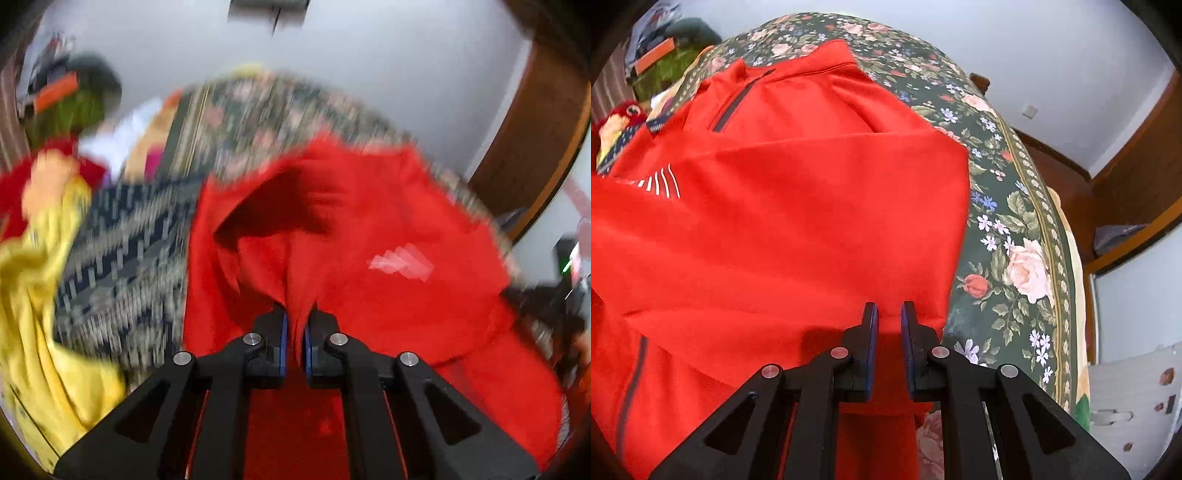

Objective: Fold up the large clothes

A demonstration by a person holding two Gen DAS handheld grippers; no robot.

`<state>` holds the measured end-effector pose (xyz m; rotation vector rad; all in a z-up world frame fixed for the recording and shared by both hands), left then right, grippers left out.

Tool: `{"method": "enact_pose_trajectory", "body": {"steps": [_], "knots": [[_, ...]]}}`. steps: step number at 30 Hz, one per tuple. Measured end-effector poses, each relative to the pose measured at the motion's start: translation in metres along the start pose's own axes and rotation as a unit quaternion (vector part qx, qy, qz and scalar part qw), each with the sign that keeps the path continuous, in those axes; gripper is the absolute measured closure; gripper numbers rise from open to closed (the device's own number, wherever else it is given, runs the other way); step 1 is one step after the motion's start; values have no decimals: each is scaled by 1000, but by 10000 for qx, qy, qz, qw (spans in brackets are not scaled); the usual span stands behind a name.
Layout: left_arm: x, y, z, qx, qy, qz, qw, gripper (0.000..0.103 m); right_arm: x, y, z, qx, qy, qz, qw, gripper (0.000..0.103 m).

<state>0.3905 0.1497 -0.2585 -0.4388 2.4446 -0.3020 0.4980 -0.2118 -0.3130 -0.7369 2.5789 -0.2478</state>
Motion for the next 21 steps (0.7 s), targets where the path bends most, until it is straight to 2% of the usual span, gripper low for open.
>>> {"method": "enact_pose_trajectory", "body": {"steps": [2, 5, 9, 10, 11, 13, 16, 21], "knots": [[24, 16, 19, -136, 358, -57, 9993, 93, 1, 1, 0, 82, 29, -76, 9999, 94], [46, 33, 31, -216, 542, -174, 9981, 88, 1, 3, 1, 187, 79, -196, 9996, 94], [57, 45, 28, -411, 484, -209, 9978, 75, 3, 3, 0, 254, 9, -215, 9994, 94], [59, 50, 26, -474, 453, -248, 9975, 66, 4, 3, 0, 264, -6, -205, 9994, 94], [60, 57, 24, -573, 418, -320, 9970, 52, 5, 3, 0, 275, -23, -204, 9994, 94], [68, 70, 18, -757, 364, -457, 9954, 41, 6, 2, 0, 296, -37, -194, 9994, 94], [76, 92, 18, -998, 515, -551, 9921, 41, 8, 0, -1, 314, -55, -142, 9994, 94], [94, 106, 16, -1076, 751, -571, 9897, 37, 14, -3, -3, 340, -94, -43, 9994, 94]]}}
Point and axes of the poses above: each gripper's, at about its wrist camera, not at the fingertips, and z roughly the way its jaws point, y to its left, x to its underside, the point moved 7 cm from there along z, roughly the way its jaws point, and after that the axes turned 14 degrees about -z, right-handed, at the moved point
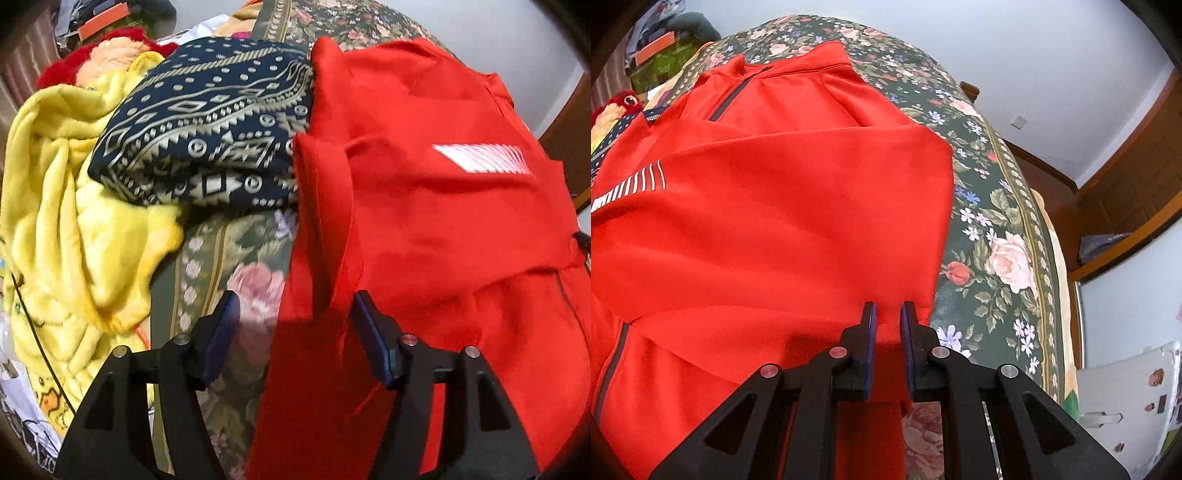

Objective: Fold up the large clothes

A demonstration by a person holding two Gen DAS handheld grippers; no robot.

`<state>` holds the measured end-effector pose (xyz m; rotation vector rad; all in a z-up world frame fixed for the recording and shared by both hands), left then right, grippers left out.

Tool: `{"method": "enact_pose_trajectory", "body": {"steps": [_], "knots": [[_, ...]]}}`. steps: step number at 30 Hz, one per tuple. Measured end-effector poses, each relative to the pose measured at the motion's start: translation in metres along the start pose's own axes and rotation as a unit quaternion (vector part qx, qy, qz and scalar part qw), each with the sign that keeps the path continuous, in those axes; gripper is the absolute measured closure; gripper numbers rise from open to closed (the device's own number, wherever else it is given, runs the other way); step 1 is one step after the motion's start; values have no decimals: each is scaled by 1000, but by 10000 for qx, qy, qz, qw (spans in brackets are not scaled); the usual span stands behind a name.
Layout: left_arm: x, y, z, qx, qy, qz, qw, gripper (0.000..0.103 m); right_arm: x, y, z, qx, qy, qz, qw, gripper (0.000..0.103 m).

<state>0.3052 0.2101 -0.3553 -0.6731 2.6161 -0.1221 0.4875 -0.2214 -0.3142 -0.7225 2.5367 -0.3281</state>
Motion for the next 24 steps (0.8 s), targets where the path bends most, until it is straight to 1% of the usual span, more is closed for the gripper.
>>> {"method": "enact_pose_trajectory", "body": {"steps": [2, 6, 7, 8, 9, 10, 11, 13, 14, 17, 20, 24], "knots": [[6, 0, 0, -38, 19, 89, 10000, 34, 2, 0, -2, 21, -19, -4, 10000, 94], [6, -3, 7, -189, -18, 242, 9995, 29, 9, -3, -5, 117, -12, -86, 9999, 94], [5, -3, 9, -254, -36, 279, 9993, 26, 12, -5, -5, 180, 15, -97, 9998, 85], [4, -4, 11, -306, -50, 311, 9990, 24, 15, -10, -6, 378, 65, -104, 9992, 51], [6, -6, 12, -354, -73, 340, 9988, 23, 20, -17, -7, 706, 118, -113, 9974, 9], [5, -6, 13, -389, -92, 354, 9986, 21, 24, -23, -7, 894, 73, -119, 9959, 2], [4, -5, 14, -410, -99, 343, 9985, 20, 30, -27, -6, 842, 64, -96, 9964, 2], [8, -7, 12, -411, -80, 289, 9987, 20, 41, -35, -5, 428, 119, 162, 9989, 2], [8, -7, 10, -417, -59, 265, 9988, 20, 45, -40, -9, 303, 79, 302, 9991, 2], [4, -9, -1, -384, -105, 306, 9987, 21, 46, -52, -22, 272, -38, 453, 9986, 2], [-10, -21, -27, -202, -370, 381, 9984, 21, 38, -55, -38, 112, -260, 475, 9985, 2], [-35, -39, -60, -63, -743, 554, 9957, 20, 15, -54, -62, -153, -620, 516, 9966, 2]]}}
Point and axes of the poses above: each gripper's, at about its wrist camera, not at the fingertips, and z roughly the way its jaws point, y to its left, x to its underside, the point moved 7 cm from there along z, roughly the way its jaws point, and after that the axes turned 14 degrees about -z, right-handed, at the moved point
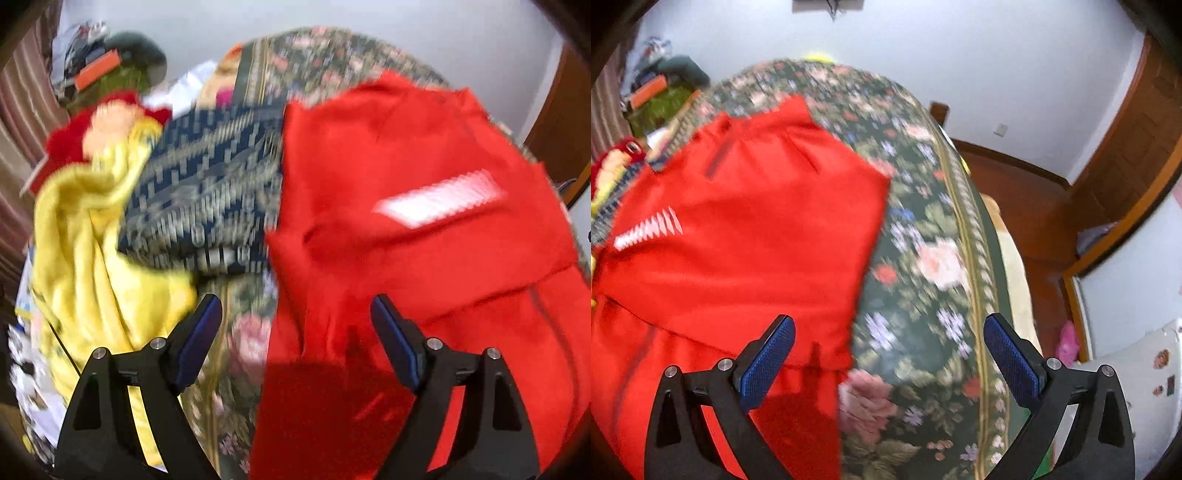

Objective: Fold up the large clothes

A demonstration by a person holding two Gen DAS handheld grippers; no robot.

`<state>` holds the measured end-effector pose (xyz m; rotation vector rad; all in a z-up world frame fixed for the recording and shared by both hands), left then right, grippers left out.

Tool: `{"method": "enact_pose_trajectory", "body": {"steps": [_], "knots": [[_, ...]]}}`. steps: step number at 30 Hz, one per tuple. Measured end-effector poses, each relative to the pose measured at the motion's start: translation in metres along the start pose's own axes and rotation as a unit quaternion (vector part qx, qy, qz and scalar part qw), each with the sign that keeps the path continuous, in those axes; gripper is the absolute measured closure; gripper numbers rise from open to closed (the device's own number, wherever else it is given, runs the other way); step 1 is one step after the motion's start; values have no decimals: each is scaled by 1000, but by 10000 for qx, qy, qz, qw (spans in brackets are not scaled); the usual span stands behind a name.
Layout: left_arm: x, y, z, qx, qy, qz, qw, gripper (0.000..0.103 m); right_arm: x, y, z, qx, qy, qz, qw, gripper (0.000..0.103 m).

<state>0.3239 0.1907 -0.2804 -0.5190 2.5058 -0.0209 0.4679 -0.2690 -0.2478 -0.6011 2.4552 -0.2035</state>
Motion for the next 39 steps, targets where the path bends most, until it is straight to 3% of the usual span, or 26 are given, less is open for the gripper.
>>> {"method": "enact_pose_trajectory", "body": {"steps": [8, 14, 19, 24, 31, 34, 35, 36, 37, 38, 39], "knots": [[-85, -44, -16, 304, -468, 387, 9977, 20, -77, 20, -24, -565, -696, -81, 9959, 2], [-129, -91, 9, 422, -524, 774, 9947, 20, -134, 33, -9, -886, -914, -164, 9917, 2], [-155, -120, 46, 456, -444, 1031, 9926, 20, -175, 42, 34, -1136, -825, -141, 9900, 2], [-185, -135, 96, 418, -287, 985, 9938, 20, -207, 50, 94, -1558, -575, 15, 9861, 2], [-224, -154, 163, 776, 77, 796, 9938, 20, -248, 63, 173, -1873, -314, 184, 9816, 4], [-227, -161, 193, 736, 302, 860, 9931, 20, -257, 64, 203, -1836, -163, 260, 9825, 20], [-225, -163, 206, 806, 494, 792, 9924, 20, -257, 66, 211, -1900, -89, 302, 9813, 34], [-222, -164, 212, 866, 586, 725, 9919, 20, -257, 67, 218, -1998, -62, 375, 9791, 37], [-220, -165, 216, 890, 585, 667, 9921, 22, -258, 68, 218, -2024, -219, 415, 9782, 43], [-218, -167, 216, 946, 489, 656, 9921, 34, -260, 71, 214, -2051, -353, 282, 9777, 62], [-215, -172, 212, 1086, 390, 733, 9906, 45, -260, 74, 210, -2099, -442, 177, 9766, 73]]}}
Point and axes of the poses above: each gripper's, at about its wrist camera, not at the fingertips, and z roughly the way its jaws point, y to its left, x to its underside, the point moved 7 cm from there along z, roughly the way its jaws point, and after that the axes turned 14 degrees about -z, right-handed, at the moved point
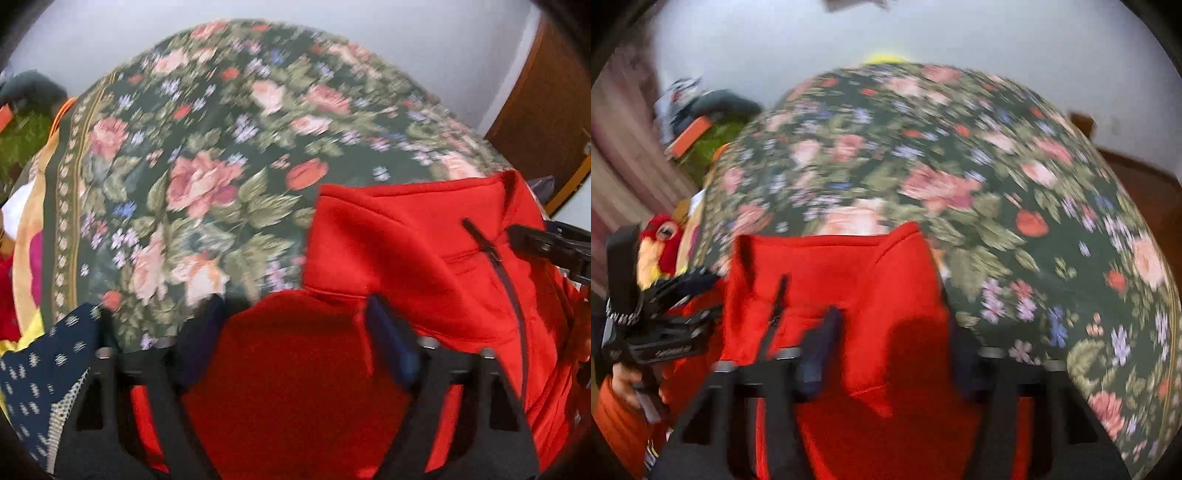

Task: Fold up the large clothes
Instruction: 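Grasp the jacket hem with the left tool while the right tool grasps the collar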

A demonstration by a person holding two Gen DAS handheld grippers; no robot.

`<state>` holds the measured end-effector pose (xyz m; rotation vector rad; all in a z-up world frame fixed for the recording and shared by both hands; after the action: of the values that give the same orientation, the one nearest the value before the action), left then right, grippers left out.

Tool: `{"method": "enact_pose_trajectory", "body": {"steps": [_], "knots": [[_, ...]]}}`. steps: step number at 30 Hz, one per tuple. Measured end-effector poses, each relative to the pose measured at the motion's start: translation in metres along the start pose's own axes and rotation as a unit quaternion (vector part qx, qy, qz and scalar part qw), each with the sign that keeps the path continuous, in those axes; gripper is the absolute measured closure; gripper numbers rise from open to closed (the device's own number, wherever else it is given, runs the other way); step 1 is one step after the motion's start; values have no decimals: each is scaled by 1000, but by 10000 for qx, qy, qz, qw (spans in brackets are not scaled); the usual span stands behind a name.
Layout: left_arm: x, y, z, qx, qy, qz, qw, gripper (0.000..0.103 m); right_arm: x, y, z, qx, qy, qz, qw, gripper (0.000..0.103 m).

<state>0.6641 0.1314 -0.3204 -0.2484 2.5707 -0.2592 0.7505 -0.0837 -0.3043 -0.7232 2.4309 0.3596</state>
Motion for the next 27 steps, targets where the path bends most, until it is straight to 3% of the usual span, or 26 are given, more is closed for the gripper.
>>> {"method": "enact_pose_trajectory", "body": {"steps": [1, 2, 5, 8, 19, 27], "knots": [[4, -7, -3, 130, -35, 114, 9998, 66, 1, 4, -2, -25, -26, -29, 10000, 78], [6, -13, -6, 112, -90, 223, 9996, 80, 2, 7, -4, -16, -61, -42, 10000, 85], [18, -27, -17, -360, -234, 653, 9969, 96, 5, 16, -19, 164, -189, -81, 9997, 92], [25, -32, -44, -517, -460, 823, 9942, 98, 10, 23, -43, 288, -340, -81, 9990, 94], [64, -48, -170, -433, -1181, 1149, 9854, 98, 44, 80, -163, 231, -977, -360, 9943, 94], [127, -50, -199, -333, -1030, 1269, 9860, 97, 101, 115, -200, 207, -859, -539, 9946, 94]]}}
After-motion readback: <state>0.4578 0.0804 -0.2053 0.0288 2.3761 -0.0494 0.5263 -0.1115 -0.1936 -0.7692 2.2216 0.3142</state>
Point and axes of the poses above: each gripper's, at about its wrist camera, not at the fingertips, and z roughly the way its jaws point, y to its left, x to its underside, the point moved 7 cm from there along z, roughly the way its jaws point, and after that the axes turned 14 degrees about -z, right-handed, at the moved point
